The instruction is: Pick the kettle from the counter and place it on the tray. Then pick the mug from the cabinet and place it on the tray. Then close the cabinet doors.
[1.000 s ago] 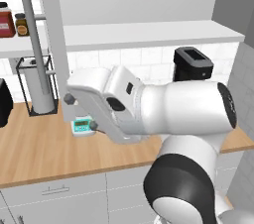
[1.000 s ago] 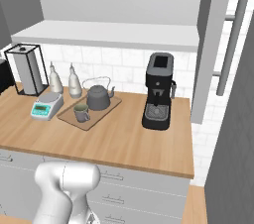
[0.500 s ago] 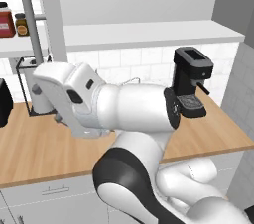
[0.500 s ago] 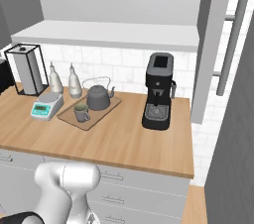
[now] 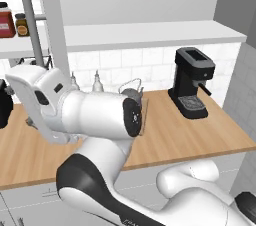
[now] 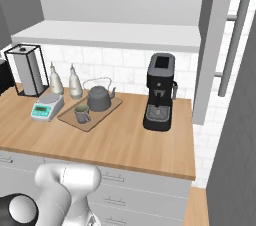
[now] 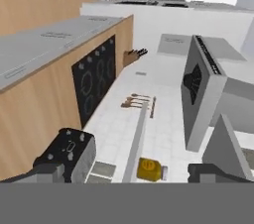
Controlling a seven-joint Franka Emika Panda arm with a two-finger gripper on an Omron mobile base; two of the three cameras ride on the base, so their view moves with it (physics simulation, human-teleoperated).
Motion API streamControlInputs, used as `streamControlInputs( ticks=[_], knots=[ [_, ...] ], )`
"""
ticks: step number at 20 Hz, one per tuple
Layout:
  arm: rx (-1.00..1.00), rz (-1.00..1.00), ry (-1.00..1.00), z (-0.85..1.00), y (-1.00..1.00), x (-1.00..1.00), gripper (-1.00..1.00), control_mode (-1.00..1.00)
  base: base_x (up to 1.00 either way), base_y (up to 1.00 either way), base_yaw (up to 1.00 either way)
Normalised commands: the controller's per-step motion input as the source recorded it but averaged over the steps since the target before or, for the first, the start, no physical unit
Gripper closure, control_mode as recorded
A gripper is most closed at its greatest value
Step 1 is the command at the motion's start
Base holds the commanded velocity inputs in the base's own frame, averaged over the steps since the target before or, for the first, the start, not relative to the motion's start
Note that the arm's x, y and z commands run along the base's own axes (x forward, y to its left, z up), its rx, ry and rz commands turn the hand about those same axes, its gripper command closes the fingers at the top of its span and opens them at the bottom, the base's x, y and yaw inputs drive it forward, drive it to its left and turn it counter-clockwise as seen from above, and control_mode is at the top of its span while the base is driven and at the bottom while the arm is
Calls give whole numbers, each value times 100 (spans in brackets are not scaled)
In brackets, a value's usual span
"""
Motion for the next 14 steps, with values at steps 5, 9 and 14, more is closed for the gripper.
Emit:
streamControlInputs(
  ticks=[5,9,14],
  knots=[
    [0,-13,2,0,25,10,-100,-100,0,0,0],
    [-1,-17,0,-2,3,10,-100,-100,0,0,0],
    [-2,-22,0,-1,0,1,-100,-100,0,0,0]
  ],
)
